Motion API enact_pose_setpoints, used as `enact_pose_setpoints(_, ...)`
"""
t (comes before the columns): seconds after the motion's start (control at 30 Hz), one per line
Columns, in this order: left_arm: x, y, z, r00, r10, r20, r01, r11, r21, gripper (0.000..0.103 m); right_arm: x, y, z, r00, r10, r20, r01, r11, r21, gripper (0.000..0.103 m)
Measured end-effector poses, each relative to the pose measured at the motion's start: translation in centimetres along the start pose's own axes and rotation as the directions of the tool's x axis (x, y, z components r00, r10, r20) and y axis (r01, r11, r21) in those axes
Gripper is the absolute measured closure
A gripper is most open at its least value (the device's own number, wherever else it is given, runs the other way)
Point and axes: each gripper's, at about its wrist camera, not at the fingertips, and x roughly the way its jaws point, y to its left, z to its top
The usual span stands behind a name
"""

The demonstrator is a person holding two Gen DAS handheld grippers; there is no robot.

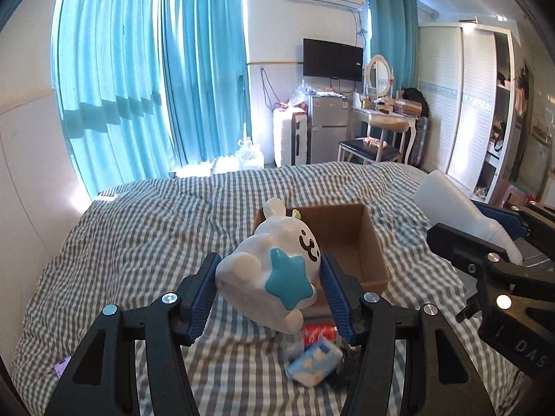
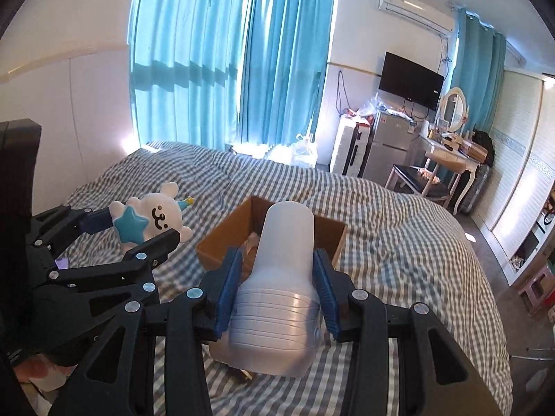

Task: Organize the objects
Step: 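Carry the bunny with the left tool while the right tool carries the cylinder to the box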

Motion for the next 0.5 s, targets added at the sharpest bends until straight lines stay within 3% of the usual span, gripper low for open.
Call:
enact_pose_setpoints(0.27, 5.6, 0.1, 3.3, 1.000, 0.009, -0.010, -0.009, 0.999, -0.040, 0.044, 4.9, -2.8, 4.0, 1.000, 0.025, -0.001, -0.025, 0.998, 0.060, 0.061)
enact_pose_setpoints(0.5, 12.0, -0.5, 3.2, 0.999, -0.011, -0.048, 0.010, 1.000, -0.027, 0.044, 11.7, -4.9, 4.3, 0.998, 0.042, -0.053, -0.036, 0.995, 0.095, 0.061)
